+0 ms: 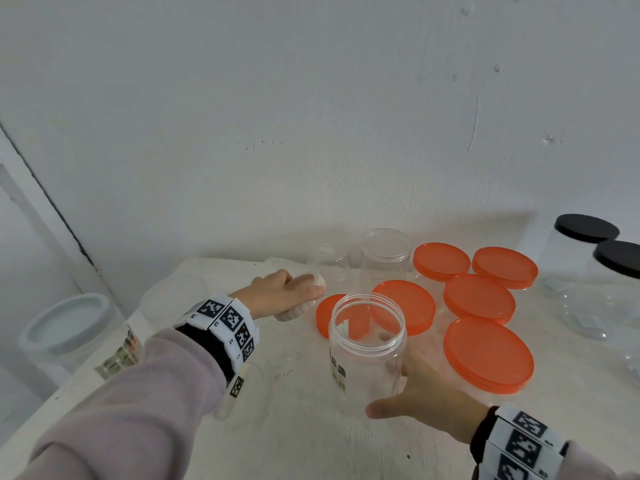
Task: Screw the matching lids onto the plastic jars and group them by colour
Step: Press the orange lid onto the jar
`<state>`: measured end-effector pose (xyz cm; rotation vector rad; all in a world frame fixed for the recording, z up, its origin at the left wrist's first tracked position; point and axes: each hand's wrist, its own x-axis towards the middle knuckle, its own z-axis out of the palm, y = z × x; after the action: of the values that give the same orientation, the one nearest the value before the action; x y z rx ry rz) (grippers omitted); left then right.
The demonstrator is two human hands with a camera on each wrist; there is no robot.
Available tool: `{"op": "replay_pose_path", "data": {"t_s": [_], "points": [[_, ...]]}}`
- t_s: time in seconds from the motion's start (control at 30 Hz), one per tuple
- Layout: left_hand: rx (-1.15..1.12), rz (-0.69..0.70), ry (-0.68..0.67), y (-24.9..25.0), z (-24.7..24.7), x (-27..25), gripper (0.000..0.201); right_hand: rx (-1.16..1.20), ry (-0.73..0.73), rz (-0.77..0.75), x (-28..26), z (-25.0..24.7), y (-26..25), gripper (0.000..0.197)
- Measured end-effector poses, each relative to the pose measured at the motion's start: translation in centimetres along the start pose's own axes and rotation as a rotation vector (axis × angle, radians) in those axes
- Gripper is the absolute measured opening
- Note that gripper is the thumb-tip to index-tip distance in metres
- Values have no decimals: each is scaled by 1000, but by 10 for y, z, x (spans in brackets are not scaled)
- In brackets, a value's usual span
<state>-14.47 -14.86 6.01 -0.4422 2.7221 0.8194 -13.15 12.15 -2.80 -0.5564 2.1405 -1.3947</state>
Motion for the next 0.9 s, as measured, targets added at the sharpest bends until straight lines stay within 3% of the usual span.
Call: {"op": "replay_pose_path", "data": {"t_s": [0.27, 0.47, 0.57, 0.9], "points": [[-140, 139, 73, 13, 0, -15, 67, 16, 36, -75, -3, 3, -7, 111], [-186, 317, 87, 37, -1, -40, 98, -27, 98, -128, 0, 5, -7, 110], [-154, 375, 67, 50, 0, -56, 103, -14, 108, -170, 0, 5, -10, 98], [34, 454, 14, 66, 25, -76, 97, -11, 109, -196, -1, 4, -15, 104]]}}
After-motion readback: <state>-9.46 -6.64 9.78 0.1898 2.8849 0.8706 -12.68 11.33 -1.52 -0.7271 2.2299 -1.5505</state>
